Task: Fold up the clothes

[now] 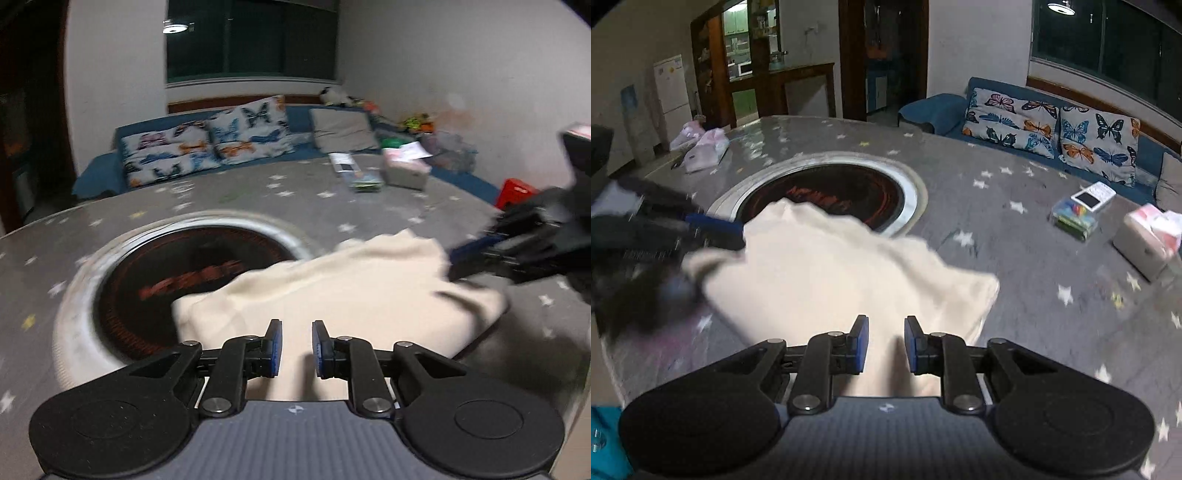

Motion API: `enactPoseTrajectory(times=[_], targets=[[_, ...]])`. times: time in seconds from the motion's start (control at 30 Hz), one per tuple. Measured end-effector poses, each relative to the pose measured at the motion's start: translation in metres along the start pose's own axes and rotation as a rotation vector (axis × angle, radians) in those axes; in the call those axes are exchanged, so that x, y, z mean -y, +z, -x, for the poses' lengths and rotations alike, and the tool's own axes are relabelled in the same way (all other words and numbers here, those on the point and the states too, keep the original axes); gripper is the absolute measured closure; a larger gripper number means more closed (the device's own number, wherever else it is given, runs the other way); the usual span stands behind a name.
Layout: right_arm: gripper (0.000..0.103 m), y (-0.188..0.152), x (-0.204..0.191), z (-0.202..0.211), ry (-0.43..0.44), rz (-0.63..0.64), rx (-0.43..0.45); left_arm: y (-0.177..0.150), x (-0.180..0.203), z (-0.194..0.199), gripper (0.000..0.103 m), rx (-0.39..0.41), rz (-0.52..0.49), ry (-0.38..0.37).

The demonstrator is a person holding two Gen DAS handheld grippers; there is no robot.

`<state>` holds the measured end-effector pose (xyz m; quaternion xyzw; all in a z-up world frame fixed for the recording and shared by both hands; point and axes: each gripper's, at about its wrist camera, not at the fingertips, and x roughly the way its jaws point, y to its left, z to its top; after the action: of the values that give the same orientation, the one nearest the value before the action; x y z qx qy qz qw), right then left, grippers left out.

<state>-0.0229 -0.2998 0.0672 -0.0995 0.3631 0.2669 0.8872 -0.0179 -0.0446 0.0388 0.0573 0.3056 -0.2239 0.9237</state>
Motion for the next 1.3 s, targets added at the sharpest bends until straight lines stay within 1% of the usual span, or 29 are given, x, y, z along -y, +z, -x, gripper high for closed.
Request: enactPoseTrajectory(times=[0.1, 0.23, 0.37, 0.5, 0.6, 0.7, 0.83, 0.93, 1.03, 1.17, 1.23, 1.3], targets=[[0.084, 0.021, 0.006, -0.020, -0.005, -0.011, 0.006, 0.007, 0.019, -0.015, 0.084, -0.004, -0.028, -0.046], [0.084, 0.037, 0.007, -0.047, -0.019, -0.004, -0.005, 0.004, 0.037, -0.028, 0.084, -0.026, -0.050, -0.088], [0.084, 0.044, 0.009, -0.078, -0.046, -0.008, -0.048, -0.001, 0.043, -0.032, 0.084, -0.032, -0.054, -0.092], [0.084, 0.051, 0.003, -0.075, -0.040, 0.020, -0.026, -0.002, 0.040, -0.025, 0.084, -0.016, -0.038, -0.092], [0.084, 0.057, -0.011, -0.069, 0.041, 0.063, -0.009, -0.004, 0.037, -0.024, 0.084, -0.017, -0.031, -0.093], [0.084, 0.061, -0.028, -0.079, 0.100, 0.116, -0.032, -0.008, 0.035, -0.025, 0.084, -0.027, -0.018, -0.095], [0.084, 0.064, -0.038, -0.106, 0.100, 0.148, -0.074, -0.010, 0.034, -0.026, 0.084, -0.026, 0.003, -0.100], [0.084, 0.070, -0.039, -0.110, 0.097, 0.133, -0.061, -0.010, 0.033, -0.027, 0.084, -0.025, 0.010, -0.105], [0.084, 0.079, -0.041, -0.108, 0.112, 0.130, -0.036, -0.011, 0.031, -0.028, 0.084, -0.022, 0.017, -0.110], [0.084, 0.084, -0.048, -0.123, 0.107, 0.160, -0.067, -0.011, 0.030, -0.028, 0.084, -0.024, 0.026, -0.113], [0.083, 0.085, -0.048, -0.133, 0.093, 0.157, -0.082, -0.011, 0.030, -0.028, 0.084, -0.025, 0.031, -0.115], [0.083, 0.086, -0.047, -0.134, 0.093, 0.138, -0.077, -0.011, 0.030, -0.028, 0.084, -0.026, 0.036, -0.116]])
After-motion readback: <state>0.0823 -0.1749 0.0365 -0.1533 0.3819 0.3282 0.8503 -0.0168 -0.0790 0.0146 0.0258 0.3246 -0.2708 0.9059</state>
